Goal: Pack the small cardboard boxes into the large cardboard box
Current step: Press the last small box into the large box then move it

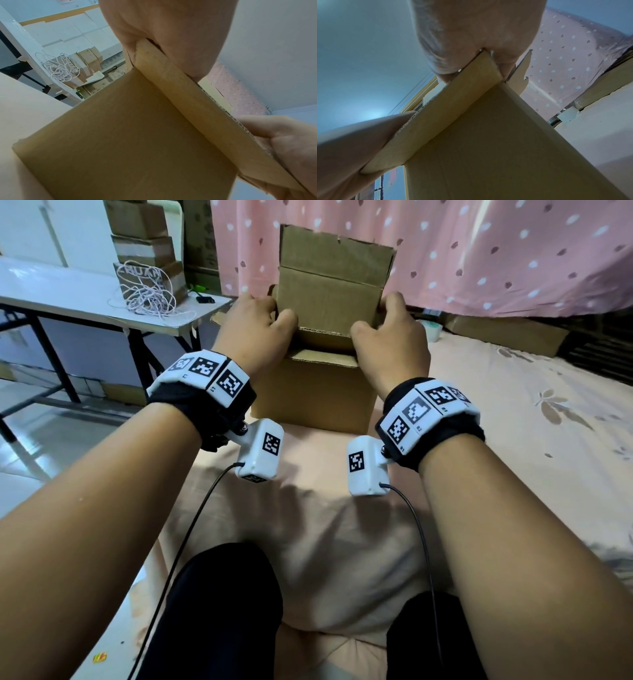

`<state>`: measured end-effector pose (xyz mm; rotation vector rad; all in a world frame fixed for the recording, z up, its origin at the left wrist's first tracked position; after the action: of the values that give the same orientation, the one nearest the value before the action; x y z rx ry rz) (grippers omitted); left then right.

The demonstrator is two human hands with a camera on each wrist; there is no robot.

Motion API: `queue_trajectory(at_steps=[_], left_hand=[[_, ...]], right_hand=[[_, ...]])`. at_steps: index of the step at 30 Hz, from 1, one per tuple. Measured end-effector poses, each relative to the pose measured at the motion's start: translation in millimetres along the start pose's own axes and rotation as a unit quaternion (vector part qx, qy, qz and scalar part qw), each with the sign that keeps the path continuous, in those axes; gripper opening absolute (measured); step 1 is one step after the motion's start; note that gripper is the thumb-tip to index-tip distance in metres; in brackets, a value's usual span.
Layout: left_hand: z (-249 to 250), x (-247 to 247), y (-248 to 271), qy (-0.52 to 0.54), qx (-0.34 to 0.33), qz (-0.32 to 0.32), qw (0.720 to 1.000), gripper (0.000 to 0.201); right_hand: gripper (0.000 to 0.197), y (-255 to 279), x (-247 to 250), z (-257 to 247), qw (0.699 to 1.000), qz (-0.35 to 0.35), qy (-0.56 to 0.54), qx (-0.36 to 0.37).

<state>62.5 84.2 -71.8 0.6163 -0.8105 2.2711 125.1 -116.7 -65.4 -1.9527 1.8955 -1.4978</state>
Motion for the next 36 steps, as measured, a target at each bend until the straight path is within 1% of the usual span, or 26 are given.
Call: queue_trajectory(at_steps=[7,10,12,18,19,20,21,22,23,24,25,27,31,36], left_hand=[[2,2,3,0.004,0.011,-0.009,1.000,0.043],[2,3,7,0.000,0.011,-0.010,1.000,0.045],[1,3,9,0.002,0.015,-0.013,1.000,0.046],[-1,2,9,0.004,0.033,-0.031,0.999,0.051],[0,3,10,0.000,0.035,-0.029,0.999,0.049],[0,3,10,0.001,0.034,-0.027,0.999,0.046],[0,3,10,0.012,0.034,-0.026,0.999,0.042],[-2,3,10,0.030,0.040,-0.029,0.998,0.047],[-2,3,12,0.048,0.042,-0.036,0.997,0.063],[0,4,15,0.057,0.036,-0.043,0.997,0.080],[2,5,17,0.059,0.027,-0.044,0.997,0.091],[7,9,18,0.052,0.012,-0.035,0.998,0.098],[13,12,17,0.030,-0.004,-0.034,0.999,0.094],[11,10,15,0.031,0.000,-0.038,0.999,0.092]], right_hand=[[0.032,-2,0,1,1.000,0.004,-0.010,0.008],[0.018,-1,2,3,1.000,0.011,-0.014,0.011],[0.012,0,3,4,1.000,0.012,-0.021,0.014],[0.013,1,5,2,0.999,0.005,-0.032,0.014],[0.015,2,4,2,0.999,0.002,-0.032,0.009],[0.024,3,3,2,0.999,-0.001,-0.036,0.003],[0.038,4,3,2,0.999,0.000,-0.042,-0.003],[0.056,5,3,1,0.999,0.004,-0.048,-0.005],[0.073,6,5,-1,0.999,0.007,-0.053,-0.004],[0.087,7,5,-3,0.999,0.006,-0.053,0.001],[0.095,8,6,-5,0.999,0.002,-0.052,0.008],[0.099,8,7,-9,0.998,-0.002,-0.052,0.021],[0.094,7,6,-10,0.998,-0.012,-0.060,0.021],[0.089,6,5,-7,0.998,-0.013,-0.057,0.015]])
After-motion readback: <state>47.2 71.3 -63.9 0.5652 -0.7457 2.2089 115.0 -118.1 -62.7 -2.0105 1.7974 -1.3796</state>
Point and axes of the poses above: each hand's wrist, its own y-axis away from the middle knuckle, its own x-axis out of the back of the hand, z = x × y, the point moved 9 cm from there along -y, towards the middle knuckle, and after that the axes turned 12 degrees about x, right-handed, at the moved point
